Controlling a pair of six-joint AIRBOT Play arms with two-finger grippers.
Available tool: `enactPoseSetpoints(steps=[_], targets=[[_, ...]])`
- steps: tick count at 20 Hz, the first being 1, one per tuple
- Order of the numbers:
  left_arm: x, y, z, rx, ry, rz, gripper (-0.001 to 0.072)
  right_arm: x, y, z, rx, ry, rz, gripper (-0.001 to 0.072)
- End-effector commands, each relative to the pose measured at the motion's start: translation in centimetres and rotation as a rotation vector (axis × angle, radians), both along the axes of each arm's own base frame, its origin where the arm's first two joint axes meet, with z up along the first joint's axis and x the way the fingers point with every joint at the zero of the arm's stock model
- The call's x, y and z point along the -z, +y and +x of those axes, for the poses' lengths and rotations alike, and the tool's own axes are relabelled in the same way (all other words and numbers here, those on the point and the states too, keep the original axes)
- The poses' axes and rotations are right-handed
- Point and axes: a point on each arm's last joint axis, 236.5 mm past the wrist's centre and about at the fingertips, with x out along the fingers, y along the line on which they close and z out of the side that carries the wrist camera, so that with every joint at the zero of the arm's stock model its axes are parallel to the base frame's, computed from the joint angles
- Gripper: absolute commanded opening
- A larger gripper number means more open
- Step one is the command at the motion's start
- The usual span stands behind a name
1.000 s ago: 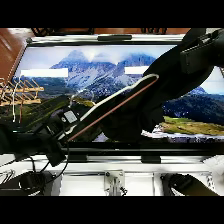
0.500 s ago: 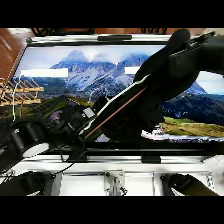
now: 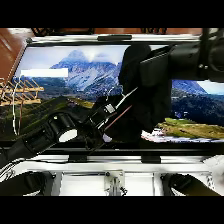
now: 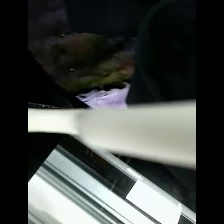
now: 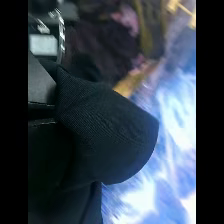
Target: Fold the shirts.
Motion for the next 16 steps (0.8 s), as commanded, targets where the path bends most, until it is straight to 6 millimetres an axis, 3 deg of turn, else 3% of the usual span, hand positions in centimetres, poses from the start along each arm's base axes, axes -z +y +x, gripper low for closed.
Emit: enactPoseSetpoints(steps=[1,6,7,8,9,11,13,14,16], targets=[[-1.1,-1.2,2.1,-0.007,-0.051,-0.056,0.0047,3.0,0.0,-0.8,-0.009,0.127,-0.059,0.0096],[-0.7,0.9,2.9,-0.032,-0.027,-0.010,0.0047,3.3,-2.5,0.9,0.108,0.100,-0.120,0.0122],[-0.7,0.8,2.9,-0.026,-0.029,-0.009,0.0047,3.3,-2.5,1.0,0.110,0.098,-0.119,0.0217],[-0.6,0.8,2.9,-0.025,-0.028,-0.008,0.0047,3.3,-2.5,1.0,0.110,0.099,-0.120,0.0452],[-0.6,0.9,2.8,-0.024,-0.025,-0.005,0.0047,3.3,-2.6,0.9,0.110,0.098,-0.120,0.0515],[-0.4,1.2,2.5,-0.003,-0.020,0.015,0.0047,2.8,-3.0,0.8,0.121,0.080,-0.121,0.0515],[-0.3,1.5,2.4,-0.003,-0.012,0.026,0.0047,1.5,-4.8,0.7,0.166,0.031,-0.132,0.0517],[-0.2,1.5,2.3,-0.002,-0.010,0.029,0.0047,0.6,-6.0,0.5,0.198,0.001,-0.136,0.0600],[-0.2,1.6,2.3,0.000,-0.007,0.033,0.0047,-1.1,-10.4,0.2,0.345,-0.061,-0.175,0.0624]])
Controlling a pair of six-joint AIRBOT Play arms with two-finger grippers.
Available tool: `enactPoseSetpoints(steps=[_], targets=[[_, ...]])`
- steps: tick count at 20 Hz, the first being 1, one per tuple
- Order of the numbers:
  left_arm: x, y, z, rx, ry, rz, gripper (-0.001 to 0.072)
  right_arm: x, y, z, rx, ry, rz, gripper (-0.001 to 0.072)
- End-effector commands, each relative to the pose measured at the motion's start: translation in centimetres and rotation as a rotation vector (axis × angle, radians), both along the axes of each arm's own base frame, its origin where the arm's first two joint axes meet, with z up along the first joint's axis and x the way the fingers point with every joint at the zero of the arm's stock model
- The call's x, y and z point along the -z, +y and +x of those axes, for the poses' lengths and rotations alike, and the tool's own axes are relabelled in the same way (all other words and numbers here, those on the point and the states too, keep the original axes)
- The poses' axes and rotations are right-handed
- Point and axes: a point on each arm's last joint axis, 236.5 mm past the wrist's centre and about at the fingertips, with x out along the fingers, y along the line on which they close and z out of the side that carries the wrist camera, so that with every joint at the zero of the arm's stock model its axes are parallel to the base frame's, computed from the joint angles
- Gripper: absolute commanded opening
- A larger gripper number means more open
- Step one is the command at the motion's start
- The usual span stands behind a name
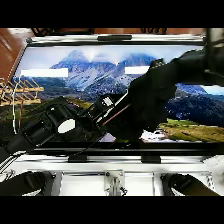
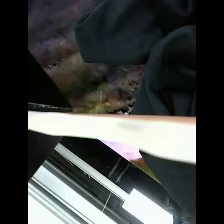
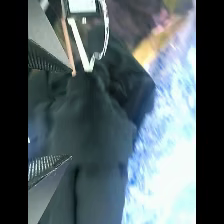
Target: Fold the shirts.
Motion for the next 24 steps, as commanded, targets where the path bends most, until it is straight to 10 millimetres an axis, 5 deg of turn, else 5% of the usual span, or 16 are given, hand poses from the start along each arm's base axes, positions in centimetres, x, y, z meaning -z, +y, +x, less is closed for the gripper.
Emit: enactPoseSetpoints(steps=[1,3,5,8,10,12,16,24], targets=[[0.2,0.4,-0.3,0.007,0.013,0.019,0.0047,-2.2,-7.7,-0.5,0.244,-0.088,-0.106,0.0624],[0.4,0.8,-0.7,0.022,0.026,0.042,0.0047,-1.0,-12.7,-1.4,0.387,-0.017,-0.195,0.0624],[0.5,1.1,-0.7,0.026,0.030,0.051,0.0047,2.6,-14.7,-1.5,0.420,0.125,-0.211,0.0624],[0.5,1.3,-0.5,0.017,0.030,0.050,0.0047,11.0,-15.5,-1.2,0.442,0.394,-0.067,0.0624],[0.5,1.3,-0.5,0.017,0.030,0.049,0.0047,14.9,-12.9,0.0,0.395,0.489,0.151,0.0624],[0.5,1.3,-0.4,0.016,0.029,0.048,0.0047,16.7,-11.0,1.7,0.374,0.483,0.280,0.0624],[0.4,1.2,-0.4,0.016,0.028,0.047,0.0048,20.2,-10.3,4.3,0.436,0.474,0.373,0.0624],[0.5,1.2,-0.4,0.006,0.032,0.045,0.0048,20.7,-7.4,7.2,0.400,0.416,0.531,0.0624]])
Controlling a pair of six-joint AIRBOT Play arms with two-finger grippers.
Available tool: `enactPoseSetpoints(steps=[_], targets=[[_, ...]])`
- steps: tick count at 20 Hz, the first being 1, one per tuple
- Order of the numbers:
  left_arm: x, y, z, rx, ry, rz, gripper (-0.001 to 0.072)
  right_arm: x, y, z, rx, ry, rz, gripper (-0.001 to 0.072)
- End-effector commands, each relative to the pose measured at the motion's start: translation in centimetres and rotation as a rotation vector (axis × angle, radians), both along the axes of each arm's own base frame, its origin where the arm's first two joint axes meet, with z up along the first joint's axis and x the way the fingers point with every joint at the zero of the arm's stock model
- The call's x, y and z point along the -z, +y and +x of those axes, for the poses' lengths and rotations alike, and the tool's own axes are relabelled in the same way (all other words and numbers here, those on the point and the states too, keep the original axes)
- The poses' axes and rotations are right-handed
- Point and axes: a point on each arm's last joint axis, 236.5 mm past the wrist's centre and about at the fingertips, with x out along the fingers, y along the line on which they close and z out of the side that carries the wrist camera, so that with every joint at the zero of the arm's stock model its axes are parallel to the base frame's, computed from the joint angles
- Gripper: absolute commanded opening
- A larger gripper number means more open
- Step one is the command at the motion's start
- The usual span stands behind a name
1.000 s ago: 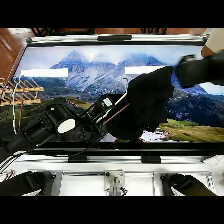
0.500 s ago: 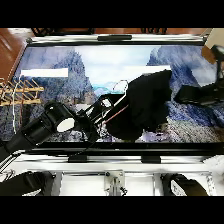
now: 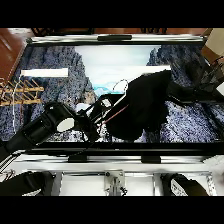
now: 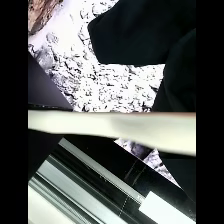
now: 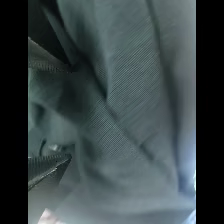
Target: Fold the shirts.
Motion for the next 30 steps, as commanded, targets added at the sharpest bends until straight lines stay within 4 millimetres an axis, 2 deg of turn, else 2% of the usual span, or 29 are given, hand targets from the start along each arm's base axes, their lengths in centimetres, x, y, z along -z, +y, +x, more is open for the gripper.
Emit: enactPoseSetpoints(steps=[1,2,3,4,5,6,8,11,13,14,15,16,17,21,22,23,24,27,29,30], targets=[[0.0,0.0,0.0,-0.010,0.003,-0.002,0.0047,1.1,1.7,1.0,0.015,-0.029,0.073,0.0624],[0.0,0.0,0.0,-0.010,0.003,-0.002,0.0048,1.8,2.0,1.0,0.021,-0.025,0.074,0.0622],[0.0,0.0,0.0,-0.010,0.003,-0.002,0.0048,2.1,2.1,1.1,0.023,-0.029,0.070,0.0510],[0.0,0.0,0.0,-0.010,0.003,-0.002,0.0047,2.0,1.8,1.4,0.032,-0.046,0.065,0.0249],[0.0,0.0,0.0,-0.010,0.004,-0.001,0.0048,1.4,1.7,1.8,0.046,-0.072,0.069,0.0101],[0.0,0.1,0.0,-0.009,0.005,0.001,0.0048,0.2,1.3,2.2,0.049,-0.118,0.058,0.0097],[0.2,0.4,-0.4,-0.008,0.020,0.017,0.0048,-3.8,0.7,2.3,0.016,-0.244,0.006,0.0096],[0.3,0.7,-0.6,-0.003,0.029,0.029,0.0047,-12.5,-1.0,2.2,0.037,-0.474,-0.095,0.0095],[0.3,0.6,-0.7,-0.001,0.030,0.029,0.0047,-18.4,-2.6,2.6,0.113,-0.620,-0.127,0.0095],[0.3,0.4,-0.9,0.012,0.032,0.026,0.0048,-21.0,-3.1,2.9,0.151,-0.687,-0.118,0.0095],[0.3,0.1,-1.2,0.031,0.038,0.018,0.0047,-22.6,-3.2,3.3,0.180,-0.734,-0.090,0.0095],[0.2,-0.2,-1.6,0.043,0.042,0.015,0.0048,-23.3,-3.0,3.6,0.190,-0.755,-0.062,0.0095],[0.2,-0.5,-1.9,0.054,0.042,0.014,0.0047,-23.0,-2.7,4.0,0.187,-0.743,-0.044,0.0095],[0.0,-1.9,-2.8,0.070,0.031,-0.011,0.0047,-18.8,-2.1,5.1,0.150,-0.607,-0.047,0.0099],[-0.1,-2.3,-2.8,0.063,0.027,-0.024,0.0047,-18.0,-2.0,5.3,0.142,-0.579,-0.048,0.0175],[-0.2,-2.5,-2.7,0.053,0.023,-0.036,0.0048,-17.4,-1.9,5.2,0.133,-0.557,-0.051,0.0412],[-0.3,-2.7,-2.6,0.046,0.019,-0.043,0.0047,-17.1,-1.8,5.1,0.114,-0.552,-0.068,0.0549],[-0.4,-2.7,-2.5,0.046,0.015,-0.048,0.0047,-18.6,-2.9,3.9,0.075,-0.624,-0.186,0.0549],[-0.7,-2.7,-2.5,0.046,0.009,-0.054,0.0047,-19.6,-5.0,2.2,0.068,-0.648,-0.340,0.0549],[-0.9,-2.7,-2.5,0.049,0.006,-0.057,0.0047,-19.4,-6.4,1.2,0.062,-0.618,-0.429,0.0549]])
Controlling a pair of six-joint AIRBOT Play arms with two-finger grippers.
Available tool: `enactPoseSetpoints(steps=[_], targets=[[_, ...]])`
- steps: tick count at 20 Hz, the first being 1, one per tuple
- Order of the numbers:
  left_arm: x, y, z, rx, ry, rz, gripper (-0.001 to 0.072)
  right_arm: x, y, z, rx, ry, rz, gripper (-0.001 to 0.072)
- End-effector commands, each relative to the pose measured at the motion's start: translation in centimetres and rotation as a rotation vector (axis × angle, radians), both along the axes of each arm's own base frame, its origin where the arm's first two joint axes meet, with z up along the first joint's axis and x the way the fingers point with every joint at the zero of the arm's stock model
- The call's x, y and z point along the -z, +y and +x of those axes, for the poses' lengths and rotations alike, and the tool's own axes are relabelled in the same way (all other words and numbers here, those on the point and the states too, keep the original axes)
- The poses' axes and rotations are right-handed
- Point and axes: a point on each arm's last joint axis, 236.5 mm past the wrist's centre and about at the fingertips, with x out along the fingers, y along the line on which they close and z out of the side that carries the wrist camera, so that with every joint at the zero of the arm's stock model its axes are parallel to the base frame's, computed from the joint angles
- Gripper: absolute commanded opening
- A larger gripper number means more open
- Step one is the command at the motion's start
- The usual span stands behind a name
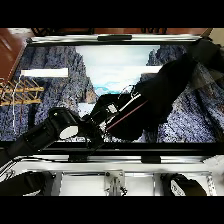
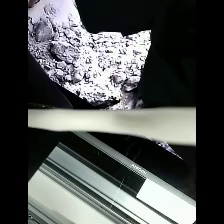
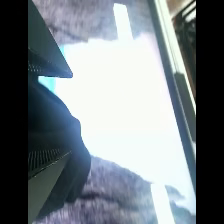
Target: Fold the shirts.
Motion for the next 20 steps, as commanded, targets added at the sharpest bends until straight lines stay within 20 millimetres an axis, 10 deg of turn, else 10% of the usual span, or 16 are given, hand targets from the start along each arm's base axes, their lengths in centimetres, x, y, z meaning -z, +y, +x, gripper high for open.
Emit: enactPoseSetpoints(steps=[1,5,12,20], targets=[[-0.6,-0.1,0.1,-0.002,-0.010,-0.014,0.0047,0.9,-4.5,-3.4,0.068,0.093,-0.292,0.0549],[-0.5,0.9,0.7,-0.022,0.000,0.003,0.0047,7.1,-7.2,-9.2,-0.033,0.452,-0.537,0.0549],[-0.2,1.9,1.0,0.058,-0.013,0.046,0.0047,6.9,4.2,-9.0,-0.971,0.019,-1.130,0.0549],[-0.2,1.9,0.9,0.104,-0.028,0.053,0.0047,9.9,9.8,-8.3,-1.246,-0.070,-1.181,0.0549]])
